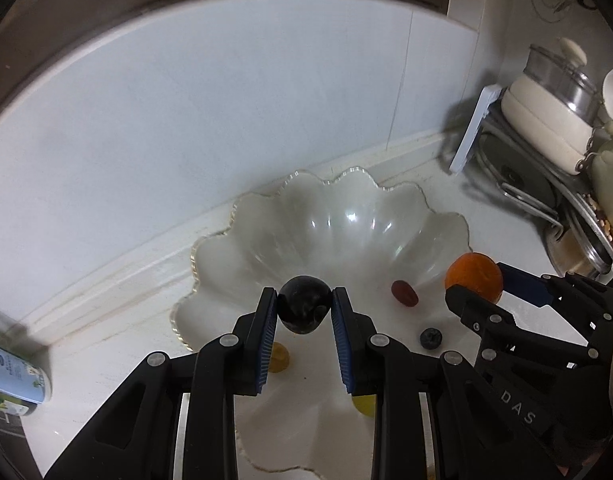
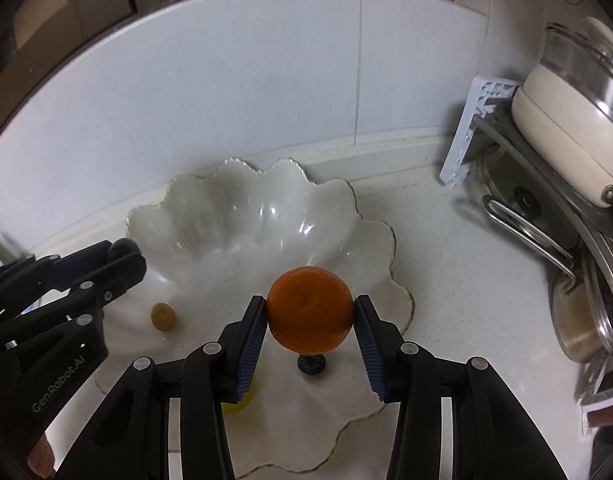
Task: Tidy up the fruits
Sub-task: 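Lift and carry the plum and orange over the white bowl with both tools, then open the left tool to drop the plum while the right tool drops the orange into the bowl, then withdraw both open tools from the bowl toward the remaining fruits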
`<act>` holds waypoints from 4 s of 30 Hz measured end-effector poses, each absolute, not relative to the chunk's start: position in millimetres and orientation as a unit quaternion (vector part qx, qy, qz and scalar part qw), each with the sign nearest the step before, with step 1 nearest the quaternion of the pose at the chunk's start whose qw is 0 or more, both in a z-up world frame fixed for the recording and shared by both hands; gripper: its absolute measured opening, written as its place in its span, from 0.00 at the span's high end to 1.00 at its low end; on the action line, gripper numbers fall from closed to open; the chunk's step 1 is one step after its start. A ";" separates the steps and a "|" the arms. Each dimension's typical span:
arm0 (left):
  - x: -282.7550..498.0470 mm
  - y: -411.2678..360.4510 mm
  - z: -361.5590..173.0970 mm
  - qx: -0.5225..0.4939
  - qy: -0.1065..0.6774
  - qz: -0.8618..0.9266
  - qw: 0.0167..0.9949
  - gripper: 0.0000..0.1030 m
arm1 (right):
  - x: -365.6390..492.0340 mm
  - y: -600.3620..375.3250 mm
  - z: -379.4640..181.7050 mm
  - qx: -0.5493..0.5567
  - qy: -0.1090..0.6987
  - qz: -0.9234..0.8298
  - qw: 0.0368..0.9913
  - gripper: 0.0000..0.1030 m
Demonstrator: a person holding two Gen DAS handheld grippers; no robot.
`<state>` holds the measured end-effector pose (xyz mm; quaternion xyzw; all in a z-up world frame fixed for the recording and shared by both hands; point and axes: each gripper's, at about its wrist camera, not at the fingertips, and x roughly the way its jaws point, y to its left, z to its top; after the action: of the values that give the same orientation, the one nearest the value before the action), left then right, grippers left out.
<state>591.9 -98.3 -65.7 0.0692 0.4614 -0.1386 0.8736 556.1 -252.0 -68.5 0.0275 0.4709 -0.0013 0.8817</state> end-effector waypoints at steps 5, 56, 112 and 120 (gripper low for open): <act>599.0 -106.4 -77.3 0.083 0.475 -0.132 0.866 0.73 | 563.8 -257.7 -78.3 0.028 0.488 -0.003 0.873 0.55; 505.9 -80.1 4.3 0.104 0.364 -0.121 0.917 0.44 | 471.4 -255.1 -1.1 0.026 0.386 -0.033 0.921 0.46; 341.1 -63.4 -7.1 0.094 0.314 -0.236 0.915 0.44 | 289.3 -238.6 -14.3 0.032 0.339 -0.098 0.935 0.46; 333.7 -68.1 -31.6 0.099 0.338 -0.246 0.903 0.44 | 278.7 -241.7 -39.6 0.045 0.368 -0.104 0.923 0.46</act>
<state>333.7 -68.1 -31.6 0.0989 0.3379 -0.2457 0.9032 278.7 -241.7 -39.6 0.0447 0.3678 -0.1040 0.9230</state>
